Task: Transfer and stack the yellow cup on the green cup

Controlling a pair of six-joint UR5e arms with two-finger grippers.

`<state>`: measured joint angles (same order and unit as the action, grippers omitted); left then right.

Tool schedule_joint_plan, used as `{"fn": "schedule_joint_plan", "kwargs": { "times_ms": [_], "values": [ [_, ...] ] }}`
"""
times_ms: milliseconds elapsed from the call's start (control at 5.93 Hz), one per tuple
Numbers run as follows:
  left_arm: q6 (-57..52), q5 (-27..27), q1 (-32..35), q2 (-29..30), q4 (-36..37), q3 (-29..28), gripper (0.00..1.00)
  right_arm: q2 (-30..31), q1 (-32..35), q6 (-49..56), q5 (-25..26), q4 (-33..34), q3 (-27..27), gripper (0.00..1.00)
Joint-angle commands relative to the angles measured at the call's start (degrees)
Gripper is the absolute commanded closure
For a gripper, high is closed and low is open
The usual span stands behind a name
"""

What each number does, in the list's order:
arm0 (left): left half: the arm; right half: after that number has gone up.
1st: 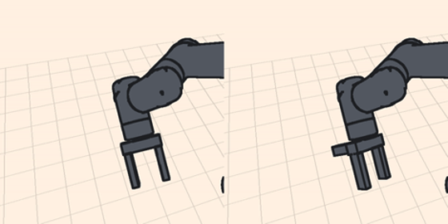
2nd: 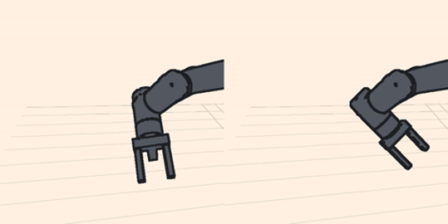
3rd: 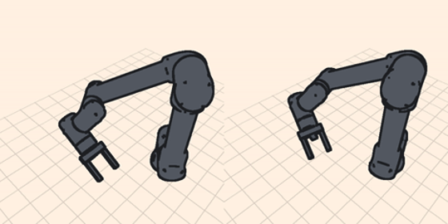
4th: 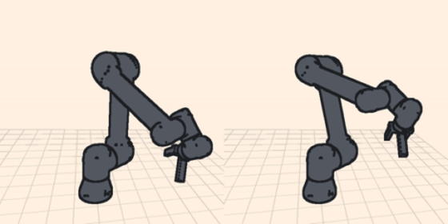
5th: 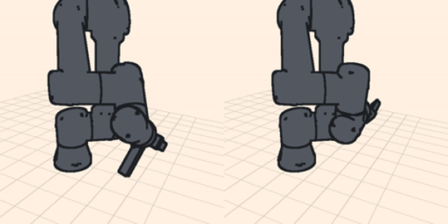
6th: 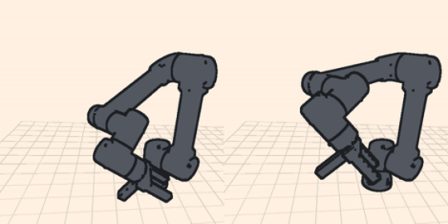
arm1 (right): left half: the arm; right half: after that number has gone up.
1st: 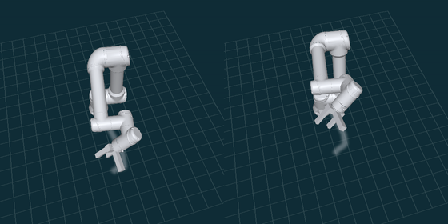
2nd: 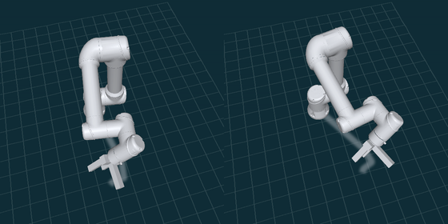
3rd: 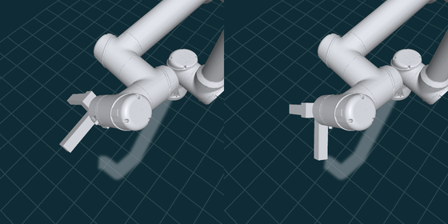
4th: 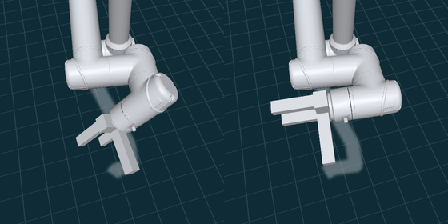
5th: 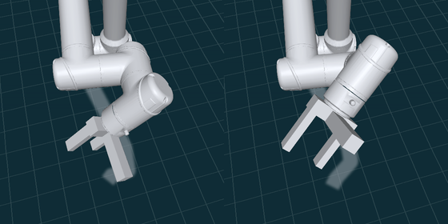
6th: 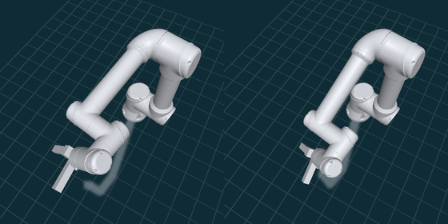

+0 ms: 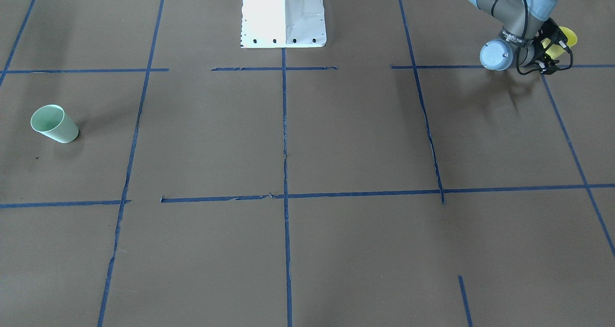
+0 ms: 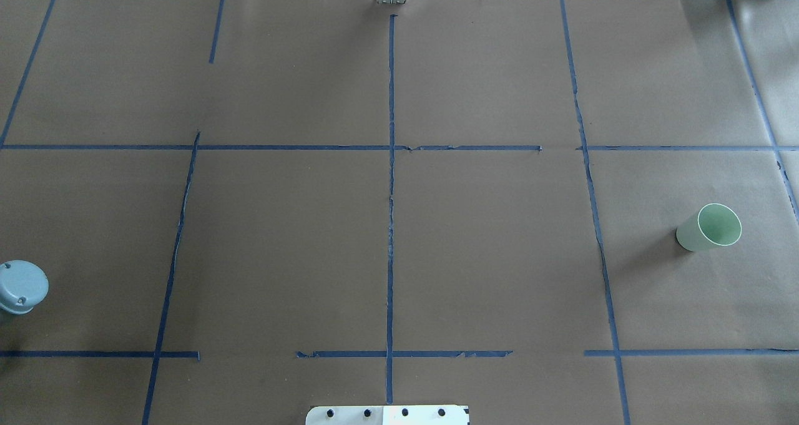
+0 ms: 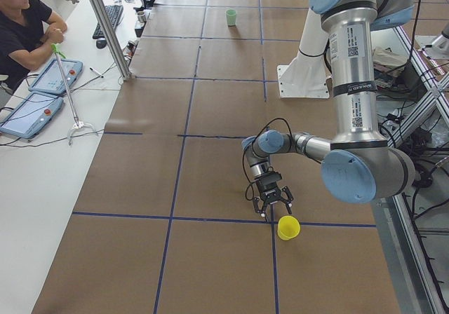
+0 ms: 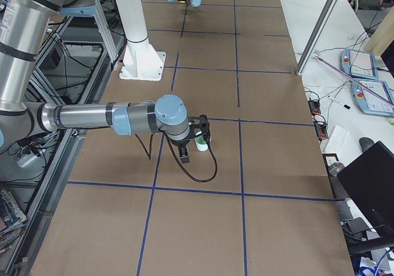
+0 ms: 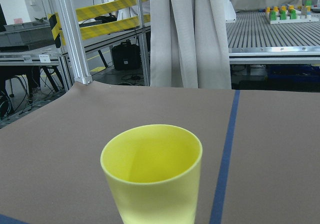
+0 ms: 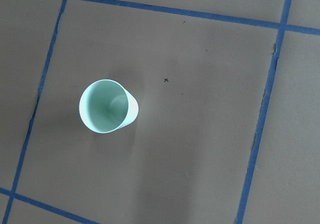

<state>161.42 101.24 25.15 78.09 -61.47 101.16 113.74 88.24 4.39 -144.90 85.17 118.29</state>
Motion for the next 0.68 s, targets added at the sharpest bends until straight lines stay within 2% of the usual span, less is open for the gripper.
{"fn": "schedule_joint_plan", "kwargs": {
  "times_ms": [0,506],
  "values": [
    [2.8,1.9,-2.3,-0.2,0.0,-1.9,0.0,0.3,0.0,0.0,-2.4,0.0,0.1,0.0],
    [2.6,1.9,-2.8,-0.5,-0.2,-5.1,0.02,0.3,0.0,0.0,-2.7,0.0,0.1,0.0]
  ]
}}
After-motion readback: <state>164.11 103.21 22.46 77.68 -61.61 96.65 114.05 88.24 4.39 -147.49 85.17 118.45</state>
